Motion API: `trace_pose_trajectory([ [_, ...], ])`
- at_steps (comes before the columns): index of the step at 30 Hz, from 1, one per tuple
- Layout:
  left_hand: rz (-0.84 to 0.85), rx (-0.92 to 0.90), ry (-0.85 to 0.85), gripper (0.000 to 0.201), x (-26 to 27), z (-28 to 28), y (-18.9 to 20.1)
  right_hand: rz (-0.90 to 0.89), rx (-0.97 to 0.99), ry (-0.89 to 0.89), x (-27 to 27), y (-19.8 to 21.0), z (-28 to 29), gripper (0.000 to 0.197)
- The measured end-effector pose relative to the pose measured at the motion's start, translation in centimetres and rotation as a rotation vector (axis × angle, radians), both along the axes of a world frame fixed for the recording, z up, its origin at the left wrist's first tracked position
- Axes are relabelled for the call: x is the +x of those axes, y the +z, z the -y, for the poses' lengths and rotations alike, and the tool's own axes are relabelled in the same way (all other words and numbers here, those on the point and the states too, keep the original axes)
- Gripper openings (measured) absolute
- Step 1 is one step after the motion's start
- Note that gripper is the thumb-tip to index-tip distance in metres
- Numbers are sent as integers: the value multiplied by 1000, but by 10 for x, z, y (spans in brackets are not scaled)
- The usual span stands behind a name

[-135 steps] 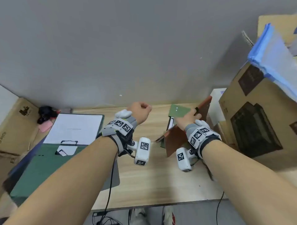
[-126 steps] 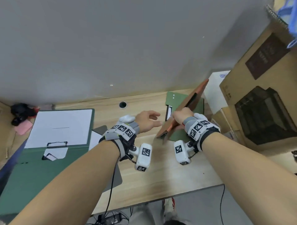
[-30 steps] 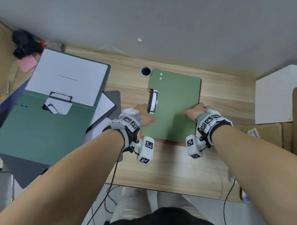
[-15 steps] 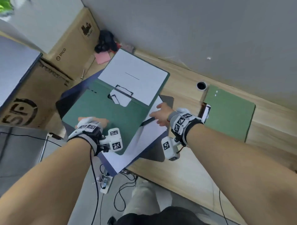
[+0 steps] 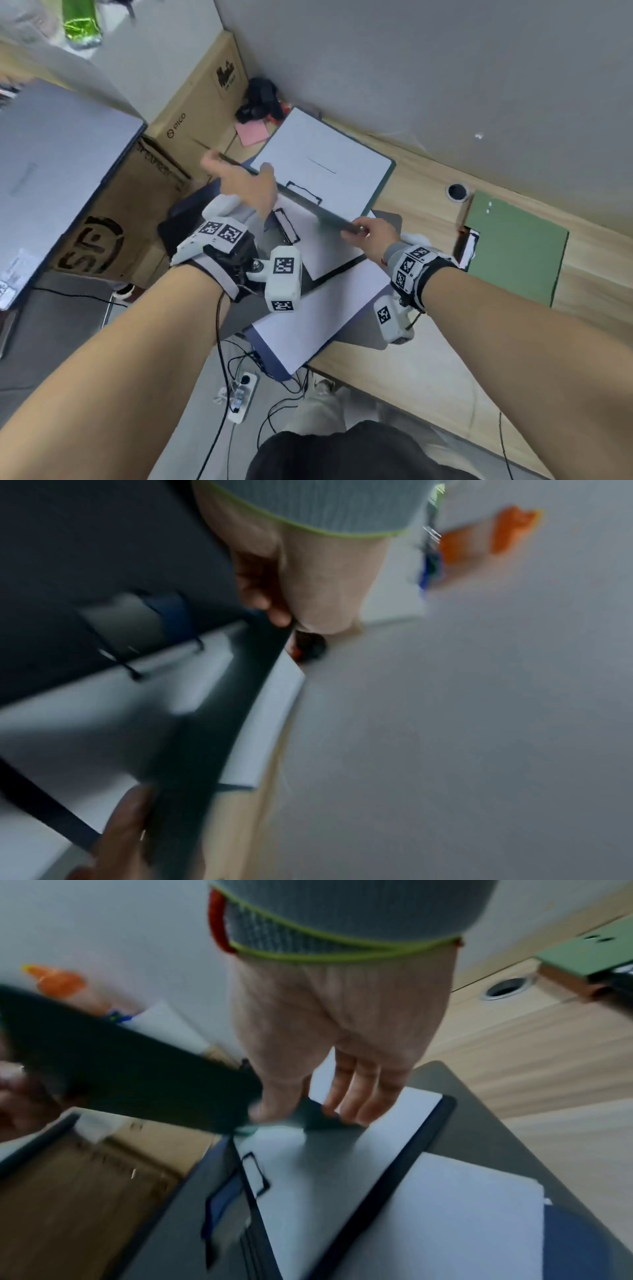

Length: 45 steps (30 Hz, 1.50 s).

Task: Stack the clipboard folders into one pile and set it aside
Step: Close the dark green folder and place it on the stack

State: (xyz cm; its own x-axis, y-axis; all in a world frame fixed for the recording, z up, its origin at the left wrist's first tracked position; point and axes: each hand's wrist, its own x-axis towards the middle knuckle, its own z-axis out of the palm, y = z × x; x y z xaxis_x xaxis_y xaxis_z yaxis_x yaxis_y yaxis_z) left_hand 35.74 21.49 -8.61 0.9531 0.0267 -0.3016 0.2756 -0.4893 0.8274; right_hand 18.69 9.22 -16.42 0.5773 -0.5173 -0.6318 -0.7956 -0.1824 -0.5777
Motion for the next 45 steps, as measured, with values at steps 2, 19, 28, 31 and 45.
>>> trace_pose_trajectory([
  [2,-46,-119,-128,69,-9,32,15,45,-66,-107,-3,10,12,38],
  [19,-434,286,-401,74,-97,83,-54,-109,509,-589,-124,11,89,35],
  [28,-244,198,-899,22,-172,153,-53,-58,249,-700,-229,-14,157,87],
  [31,-244,236,-975,19,-204,174,-66,-53,234,-818,-267,-38,174,73],
  [45,-434,368,-1154,45,-283,223,-142,-289,60,-829,-328,-90,194,87],
])
